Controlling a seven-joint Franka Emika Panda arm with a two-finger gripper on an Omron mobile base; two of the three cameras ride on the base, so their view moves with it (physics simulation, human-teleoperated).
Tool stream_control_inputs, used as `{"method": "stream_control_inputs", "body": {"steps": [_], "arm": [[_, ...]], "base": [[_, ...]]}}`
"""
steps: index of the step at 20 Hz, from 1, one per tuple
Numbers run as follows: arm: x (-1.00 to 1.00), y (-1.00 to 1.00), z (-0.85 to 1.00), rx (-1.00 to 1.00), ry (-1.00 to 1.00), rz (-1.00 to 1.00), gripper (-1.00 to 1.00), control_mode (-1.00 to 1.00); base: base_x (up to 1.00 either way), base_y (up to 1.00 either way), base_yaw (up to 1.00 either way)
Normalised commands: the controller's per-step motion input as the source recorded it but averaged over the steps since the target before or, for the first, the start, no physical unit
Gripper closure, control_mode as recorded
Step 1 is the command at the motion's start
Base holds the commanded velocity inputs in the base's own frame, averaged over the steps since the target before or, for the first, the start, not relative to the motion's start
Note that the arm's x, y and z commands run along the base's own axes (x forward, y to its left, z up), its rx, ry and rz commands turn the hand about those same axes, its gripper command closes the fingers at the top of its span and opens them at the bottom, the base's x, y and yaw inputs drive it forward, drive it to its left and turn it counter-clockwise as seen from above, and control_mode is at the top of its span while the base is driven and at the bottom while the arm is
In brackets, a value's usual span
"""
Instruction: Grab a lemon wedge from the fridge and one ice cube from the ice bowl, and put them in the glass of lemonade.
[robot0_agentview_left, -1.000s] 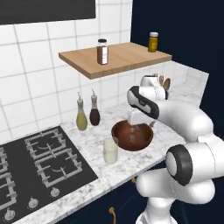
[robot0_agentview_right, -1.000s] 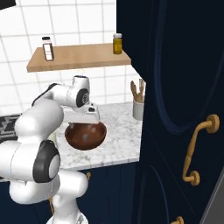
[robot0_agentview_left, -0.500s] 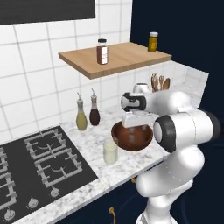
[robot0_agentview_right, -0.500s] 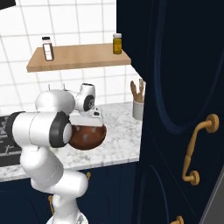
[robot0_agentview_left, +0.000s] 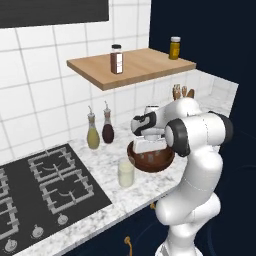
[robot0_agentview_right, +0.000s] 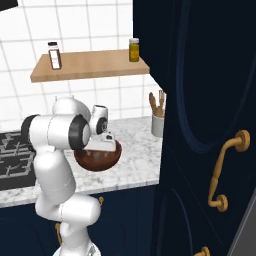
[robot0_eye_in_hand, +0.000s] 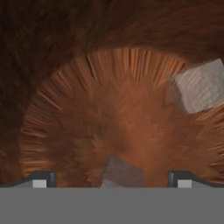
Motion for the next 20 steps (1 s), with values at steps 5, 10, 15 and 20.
{"method": "stream_control_inputs", "body": {"steps": [5,10,15,20], "arm": [[0.27,0.0,-0.42,0.0,0.06,0.0,-1.0,-1.0],[-0.04,0.08,-0.11,0.0,0.0,0.0,-1.0,-1.0],[-0.07,0.0,-0.06,0.0,0.0,-0.03,-1.0,-1.0],[-0.08,0.0,0.0,0.0,0.0,-0.13,-1.0,-1.0]], "base": [[0.0,0.0,0.0],[0.0,0.0,0.0],[0.0,0.0,0.0],[0.0,0.0,0.0]]}}
